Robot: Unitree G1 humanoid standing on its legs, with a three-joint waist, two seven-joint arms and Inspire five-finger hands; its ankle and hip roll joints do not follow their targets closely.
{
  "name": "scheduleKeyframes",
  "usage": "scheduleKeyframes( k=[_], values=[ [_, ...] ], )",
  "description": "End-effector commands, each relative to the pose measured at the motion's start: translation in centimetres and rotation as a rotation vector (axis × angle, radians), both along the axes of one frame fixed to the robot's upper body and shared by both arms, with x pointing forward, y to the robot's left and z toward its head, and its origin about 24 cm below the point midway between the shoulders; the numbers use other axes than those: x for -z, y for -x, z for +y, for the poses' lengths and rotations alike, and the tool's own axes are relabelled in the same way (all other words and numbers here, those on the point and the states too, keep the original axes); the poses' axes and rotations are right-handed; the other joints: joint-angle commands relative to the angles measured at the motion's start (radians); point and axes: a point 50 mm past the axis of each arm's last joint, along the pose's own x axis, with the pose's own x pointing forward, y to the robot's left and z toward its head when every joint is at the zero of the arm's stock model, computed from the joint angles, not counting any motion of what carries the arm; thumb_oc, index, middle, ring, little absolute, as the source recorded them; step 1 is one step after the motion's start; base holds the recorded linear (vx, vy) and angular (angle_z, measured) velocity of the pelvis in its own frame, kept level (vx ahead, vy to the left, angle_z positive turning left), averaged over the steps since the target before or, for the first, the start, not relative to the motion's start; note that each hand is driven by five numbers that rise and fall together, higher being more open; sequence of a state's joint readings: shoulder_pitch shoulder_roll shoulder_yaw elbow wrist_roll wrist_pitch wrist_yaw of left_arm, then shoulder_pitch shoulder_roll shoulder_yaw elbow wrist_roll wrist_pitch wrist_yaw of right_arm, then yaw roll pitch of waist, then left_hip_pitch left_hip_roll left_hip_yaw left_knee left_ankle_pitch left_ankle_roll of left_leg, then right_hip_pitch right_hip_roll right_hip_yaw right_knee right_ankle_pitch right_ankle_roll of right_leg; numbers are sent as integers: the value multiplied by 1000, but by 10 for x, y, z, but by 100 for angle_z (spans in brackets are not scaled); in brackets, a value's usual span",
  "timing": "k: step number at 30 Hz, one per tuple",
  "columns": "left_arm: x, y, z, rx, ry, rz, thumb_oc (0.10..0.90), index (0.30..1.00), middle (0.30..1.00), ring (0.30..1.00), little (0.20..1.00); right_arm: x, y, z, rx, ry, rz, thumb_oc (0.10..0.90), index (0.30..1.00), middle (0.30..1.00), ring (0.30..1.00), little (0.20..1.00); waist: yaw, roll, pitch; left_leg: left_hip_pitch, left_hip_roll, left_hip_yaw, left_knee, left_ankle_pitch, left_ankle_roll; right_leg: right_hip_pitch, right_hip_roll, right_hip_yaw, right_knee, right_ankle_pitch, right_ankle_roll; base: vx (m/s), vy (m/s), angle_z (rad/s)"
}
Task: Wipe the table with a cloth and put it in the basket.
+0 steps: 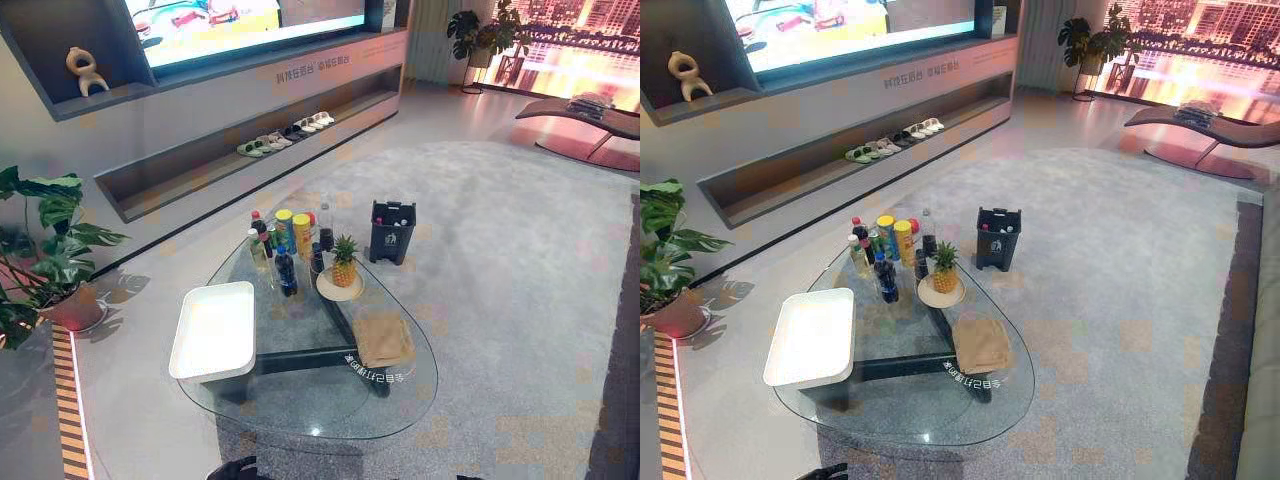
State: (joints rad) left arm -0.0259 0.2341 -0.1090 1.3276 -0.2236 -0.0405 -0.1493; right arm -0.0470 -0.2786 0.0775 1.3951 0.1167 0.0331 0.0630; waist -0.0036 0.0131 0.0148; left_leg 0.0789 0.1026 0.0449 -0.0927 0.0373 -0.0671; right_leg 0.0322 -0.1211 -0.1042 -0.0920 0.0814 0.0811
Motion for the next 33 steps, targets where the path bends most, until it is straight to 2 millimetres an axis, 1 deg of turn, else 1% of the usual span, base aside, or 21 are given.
scheduleKeyframes(
  k=[1,6,16,33],
  values=[
    [-8,-20,15,49,-21,-28,800,900,900,900,900,-1,-4,-1,-28,1,22,800,900,900,900,900,-10,-18,45,9,-29,6,5,-42,29,69,-20,-25,10,-47,14,149,30,-13],
    [-8,-22,15,43,-13,-37,800,900,900,900,900,-1,-4,-1,-28,1,22,800,900,900,900,900,-10,-17,46,8,-30,5,5,-43,29,68,-21,-26,9,-47,14,0,0,0],
    [-7,-18,14,42,-12,-31,800,900,900,900,900,0,-2,-1,-26,3,25,800,900,900,900,900,-9,-19,47,5,-30,5,5,-42,29,65,-23,-27,8,-45,16,0,0,0],
    [-8,-21,16,29,-24,-38,800,900,900,900,900,-1,-2,-2,-19,5,21,800,900,900,900,900,-8,-23,45,4,-29,6,5,-41,29,67,-22,-30,6,-44,16,0,0,0]
  ],
)
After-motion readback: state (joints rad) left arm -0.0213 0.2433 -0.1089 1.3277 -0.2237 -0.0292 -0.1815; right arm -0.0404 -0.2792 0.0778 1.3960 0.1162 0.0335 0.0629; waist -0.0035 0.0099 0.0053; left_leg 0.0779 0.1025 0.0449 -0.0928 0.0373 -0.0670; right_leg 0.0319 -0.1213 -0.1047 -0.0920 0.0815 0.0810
